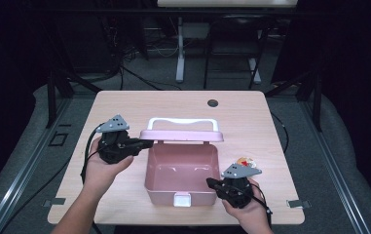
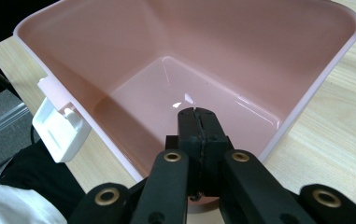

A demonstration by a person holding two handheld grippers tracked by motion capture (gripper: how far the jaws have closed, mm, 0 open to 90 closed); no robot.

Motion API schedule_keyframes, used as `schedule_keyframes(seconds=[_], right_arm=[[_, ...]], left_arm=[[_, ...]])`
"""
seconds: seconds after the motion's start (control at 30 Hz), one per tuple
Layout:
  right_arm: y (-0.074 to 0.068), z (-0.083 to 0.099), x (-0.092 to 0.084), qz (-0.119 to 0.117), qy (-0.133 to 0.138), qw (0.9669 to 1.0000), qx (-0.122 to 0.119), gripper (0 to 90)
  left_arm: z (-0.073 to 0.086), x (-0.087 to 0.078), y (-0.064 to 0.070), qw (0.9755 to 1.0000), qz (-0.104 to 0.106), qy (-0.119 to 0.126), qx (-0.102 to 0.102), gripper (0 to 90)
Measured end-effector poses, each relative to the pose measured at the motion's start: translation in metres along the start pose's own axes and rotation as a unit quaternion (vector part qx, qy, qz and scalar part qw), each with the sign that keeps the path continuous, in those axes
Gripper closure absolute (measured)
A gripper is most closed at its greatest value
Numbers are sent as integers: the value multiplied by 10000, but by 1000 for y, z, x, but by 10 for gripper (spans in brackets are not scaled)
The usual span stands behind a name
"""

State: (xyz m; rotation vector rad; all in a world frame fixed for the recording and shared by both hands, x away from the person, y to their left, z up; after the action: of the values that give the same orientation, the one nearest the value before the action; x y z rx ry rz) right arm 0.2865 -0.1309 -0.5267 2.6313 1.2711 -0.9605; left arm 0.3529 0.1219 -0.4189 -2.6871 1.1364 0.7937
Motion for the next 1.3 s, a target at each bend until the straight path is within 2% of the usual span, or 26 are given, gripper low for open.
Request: schedule_keyframes(seconds=[1.3], right_arm=[[0,0,0,-3,30,10000,-9,900]], left_arm=[[-19,8,-14,9999,-138,-29,-80,894]])
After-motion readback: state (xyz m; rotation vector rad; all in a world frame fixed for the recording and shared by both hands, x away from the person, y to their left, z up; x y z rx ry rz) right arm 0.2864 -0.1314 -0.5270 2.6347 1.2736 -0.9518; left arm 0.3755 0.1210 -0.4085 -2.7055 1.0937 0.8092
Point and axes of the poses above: each handheld gripper's, and its own axes: x roughly forward along the jaws, z roughly out of its underside, y roughly to its right, the point moved 6 cm from there along x, roughly forward along the jaws, and after that the axes turned 7 degrees about -z, right-handed, at the moved point
